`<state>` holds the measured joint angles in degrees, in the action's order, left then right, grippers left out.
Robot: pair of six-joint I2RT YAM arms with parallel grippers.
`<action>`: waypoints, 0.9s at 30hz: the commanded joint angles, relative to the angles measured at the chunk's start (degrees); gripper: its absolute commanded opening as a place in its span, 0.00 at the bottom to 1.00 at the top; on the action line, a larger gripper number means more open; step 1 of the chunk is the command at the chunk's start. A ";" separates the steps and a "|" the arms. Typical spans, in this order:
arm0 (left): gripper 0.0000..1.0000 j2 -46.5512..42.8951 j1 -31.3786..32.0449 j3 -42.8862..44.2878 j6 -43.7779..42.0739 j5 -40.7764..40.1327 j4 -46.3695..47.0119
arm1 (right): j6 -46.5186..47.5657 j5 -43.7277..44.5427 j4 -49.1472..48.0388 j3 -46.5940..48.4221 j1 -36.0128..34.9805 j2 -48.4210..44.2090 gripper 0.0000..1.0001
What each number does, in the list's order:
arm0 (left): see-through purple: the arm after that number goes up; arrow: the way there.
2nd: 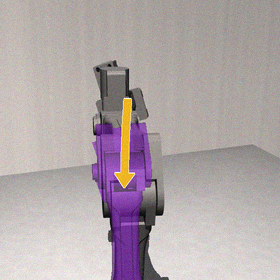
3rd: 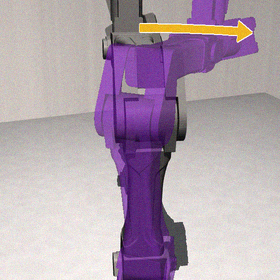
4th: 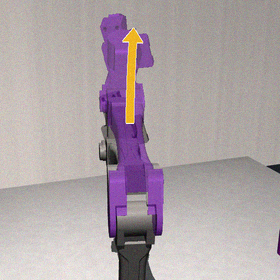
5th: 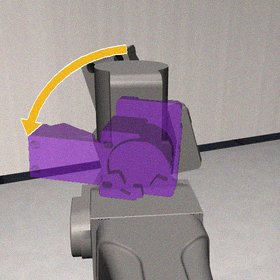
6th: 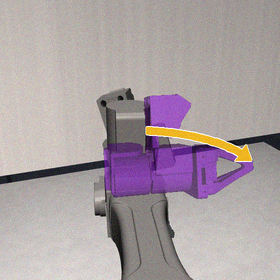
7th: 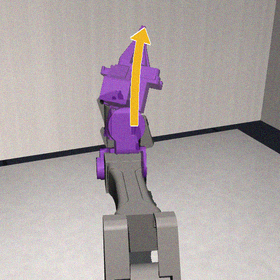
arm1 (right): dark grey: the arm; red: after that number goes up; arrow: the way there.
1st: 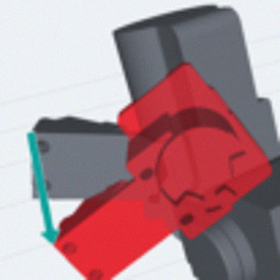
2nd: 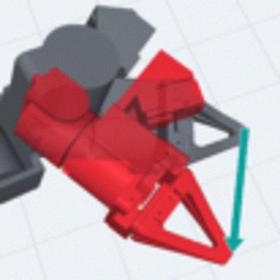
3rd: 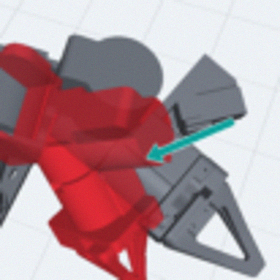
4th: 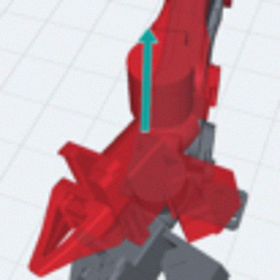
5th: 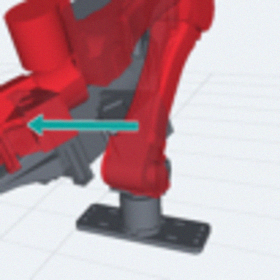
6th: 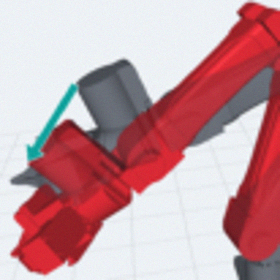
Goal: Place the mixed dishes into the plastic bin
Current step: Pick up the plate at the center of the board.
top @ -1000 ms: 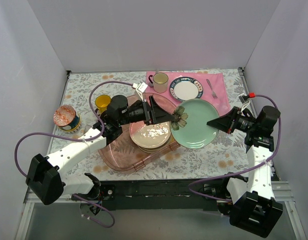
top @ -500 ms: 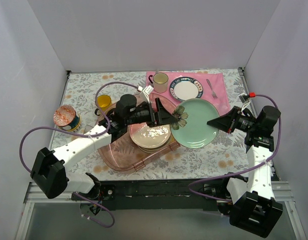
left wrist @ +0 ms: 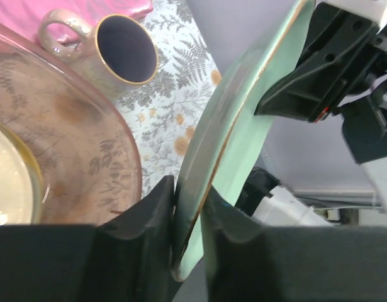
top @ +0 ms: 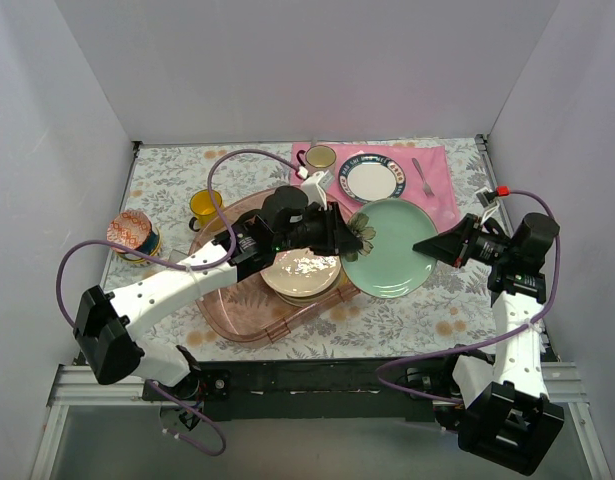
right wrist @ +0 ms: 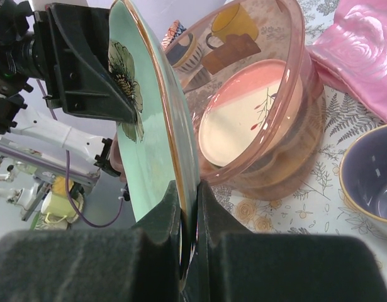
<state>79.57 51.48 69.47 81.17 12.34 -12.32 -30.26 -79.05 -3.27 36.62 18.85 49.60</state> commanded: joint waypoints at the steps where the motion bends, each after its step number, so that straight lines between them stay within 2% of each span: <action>1: 0.00 -0.03 0.37 2.42 -3.56 -2.94 -4.74 | -2.61 -2.78 -3.67 0.65 0.31 -0.74 0.01; 7: 0.00 -3.89 0.02 -0.56 -2.42 -1.79 -0.62 | -2.79 -2.87 -3.85 0.38 0.31 -1.17 0.01; 9: 0.00 -5.38 -1.56 -3.10 -1.45 0.13 1.93 | -2.79 -2.87 -3.94 0.29 0.31 -1.35 0.06; 10: 0.00 -7.13 -2.35 -4.07 -0.06 0.93 2.90 | -2.79 -2.87 -3.94 0.21 0.22 -1.70 0.14; 12: 0.00 -9.07 -4.98 -7.40 1.36 3.73 5.01 | -2.70 -2.87 -4.12 -0.14 0.22 -1.97 0.24; 13: 0.00 -10.91 -5.95 -8.29 2.76 4.53 6.76 | -2.70 -2.96 -4.20 -0.15 0.31 -2.32 0.38; 15: 0.00 -12.68 -8.32 -10.14 3.29 5.06 7.48 | -2.79 -3.04 -4.38 -0.32 0.31 -2.49 0.54; 16: 0.00 -13.47 -9.03 -10.58 3.38 5.06 7.40 | -2.70 -2.96 -4.47 -0.41 0.31 -2.67 0.66; 19: 0.00 -16.37 -11.66 -11.64 3.39 4.80 6.43 | -2.44 -2.87 -4.55 -0.76 0.31 -3.11 0.76; 27: 0.00 -21.47 -19.40 -14.36 3.39 7.17 4.67 | -2.35 -2.78 -5.17 -1.38 0.66 -3.46 0.78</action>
<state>63.42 34.79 54.63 83.00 15.92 -13.13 -32.88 -81.19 -5.76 35.70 19.16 46.89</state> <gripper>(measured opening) 0.097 0.783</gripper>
